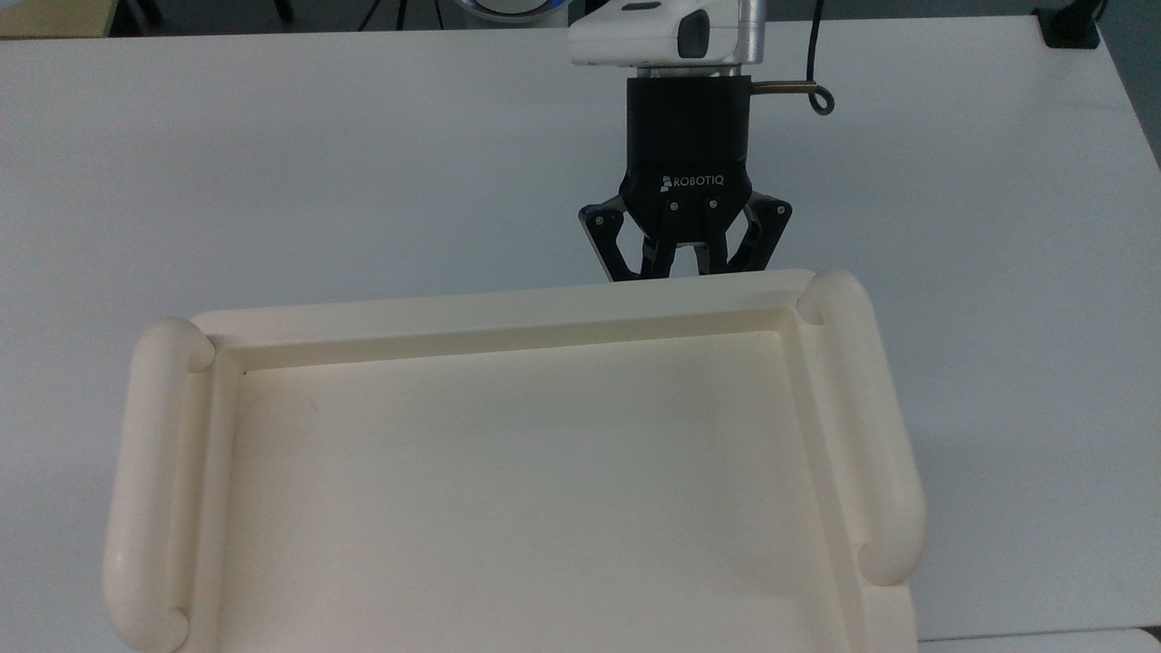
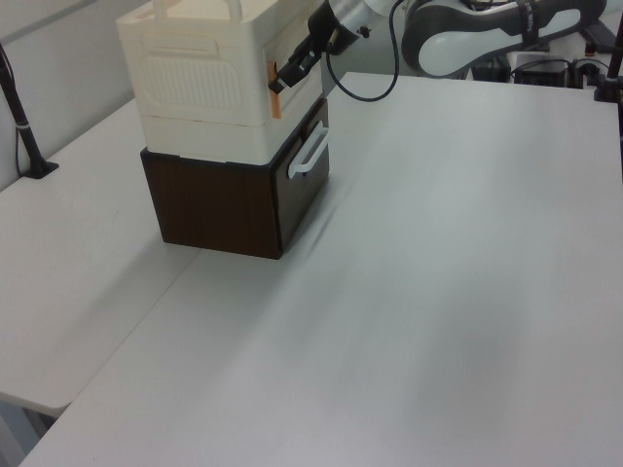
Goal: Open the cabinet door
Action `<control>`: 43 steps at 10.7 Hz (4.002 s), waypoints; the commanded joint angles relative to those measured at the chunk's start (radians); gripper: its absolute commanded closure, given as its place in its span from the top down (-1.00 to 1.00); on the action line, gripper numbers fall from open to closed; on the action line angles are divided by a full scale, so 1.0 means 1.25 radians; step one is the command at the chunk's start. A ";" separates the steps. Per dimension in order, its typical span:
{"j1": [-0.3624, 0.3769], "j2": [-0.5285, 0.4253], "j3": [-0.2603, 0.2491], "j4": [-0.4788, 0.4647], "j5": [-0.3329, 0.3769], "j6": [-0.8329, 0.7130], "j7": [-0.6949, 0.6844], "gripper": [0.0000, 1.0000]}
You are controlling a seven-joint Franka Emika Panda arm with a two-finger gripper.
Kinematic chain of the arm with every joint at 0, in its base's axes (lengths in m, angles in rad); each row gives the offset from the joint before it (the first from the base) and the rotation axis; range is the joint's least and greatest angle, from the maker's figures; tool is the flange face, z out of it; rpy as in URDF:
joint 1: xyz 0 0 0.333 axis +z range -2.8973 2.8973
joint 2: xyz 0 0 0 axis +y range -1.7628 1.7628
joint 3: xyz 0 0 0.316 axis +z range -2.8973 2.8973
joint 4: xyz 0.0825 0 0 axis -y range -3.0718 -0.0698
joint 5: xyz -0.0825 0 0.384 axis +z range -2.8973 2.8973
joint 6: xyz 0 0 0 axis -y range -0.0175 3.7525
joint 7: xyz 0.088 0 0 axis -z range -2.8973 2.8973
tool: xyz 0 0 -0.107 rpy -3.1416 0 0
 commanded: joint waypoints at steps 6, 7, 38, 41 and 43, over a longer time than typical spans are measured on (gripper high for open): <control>-0.002 -0.060 -0.012 -0.054 0.000 -0.133 0.057 -0.81; -0.004 -0.080 -0.012 -0.060 0.013 -0.180 0.056 -0.81; -0.142 -0.241 -0.036 -0.110 0.221 -0.760 -0.169 1.00; -0.143 -0.271 -0.035 -0.176 0.208 -0.757 -0.159 1.00; -0.146 -0.274 -0.036 -0.181 0.208 -0.756 -0.158 1.00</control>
